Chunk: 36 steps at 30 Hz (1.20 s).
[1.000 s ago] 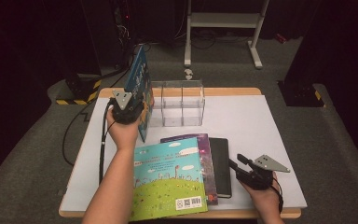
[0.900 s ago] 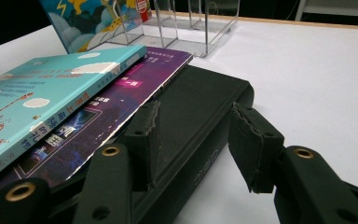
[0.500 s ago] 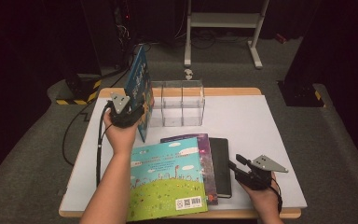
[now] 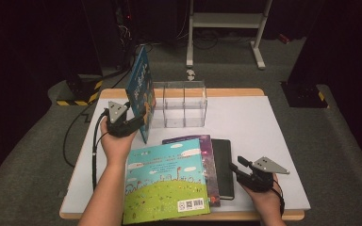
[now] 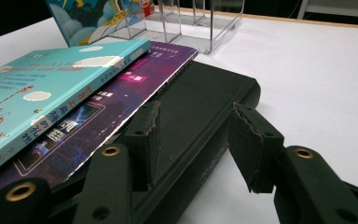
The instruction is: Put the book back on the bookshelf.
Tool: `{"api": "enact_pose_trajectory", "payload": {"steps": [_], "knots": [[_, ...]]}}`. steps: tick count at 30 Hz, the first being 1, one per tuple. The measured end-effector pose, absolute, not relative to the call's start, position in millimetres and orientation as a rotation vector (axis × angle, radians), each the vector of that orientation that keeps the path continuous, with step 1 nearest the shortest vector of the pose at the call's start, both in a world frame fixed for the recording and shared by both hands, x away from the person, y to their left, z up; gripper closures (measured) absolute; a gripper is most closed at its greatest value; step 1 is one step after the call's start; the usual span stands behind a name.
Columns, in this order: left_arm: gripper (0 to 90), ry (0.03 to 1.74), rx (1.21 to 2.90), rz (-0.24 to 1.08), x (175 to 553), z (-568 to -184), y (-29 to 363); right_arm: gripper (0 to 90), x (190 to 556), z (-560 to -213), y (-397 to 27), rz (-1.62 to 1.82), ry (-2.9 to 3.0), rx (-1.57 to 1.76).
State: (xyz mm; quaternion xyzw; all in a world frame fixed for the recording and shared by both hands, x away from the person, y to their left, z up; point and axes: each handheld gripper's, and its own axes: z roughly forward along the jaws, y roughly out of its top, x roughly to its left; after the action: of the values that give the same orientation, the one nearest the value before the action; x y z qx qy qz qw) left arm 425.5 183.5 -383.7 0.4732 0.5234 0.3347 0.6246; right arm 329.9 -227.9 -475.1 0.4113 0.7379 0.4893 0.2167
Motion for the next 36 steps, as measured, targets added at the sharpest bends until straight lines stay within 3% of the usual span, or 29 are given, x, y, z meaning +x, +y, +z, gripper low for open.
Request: {"api": "enact_pose_trajectory", "payload": {"steps": [18, 36], "knots": [[28.9, 1.263, 1.181, 0.732, 374, -412, 194, 53.6, 330, -476, -226, 1.341, 2.051, 1.125], [22.3, 1.405, 1.292, 0.595, 321, -478, 205, 52.4, 328, -476, -219, 1.330, 2.076, 1.073]]}}
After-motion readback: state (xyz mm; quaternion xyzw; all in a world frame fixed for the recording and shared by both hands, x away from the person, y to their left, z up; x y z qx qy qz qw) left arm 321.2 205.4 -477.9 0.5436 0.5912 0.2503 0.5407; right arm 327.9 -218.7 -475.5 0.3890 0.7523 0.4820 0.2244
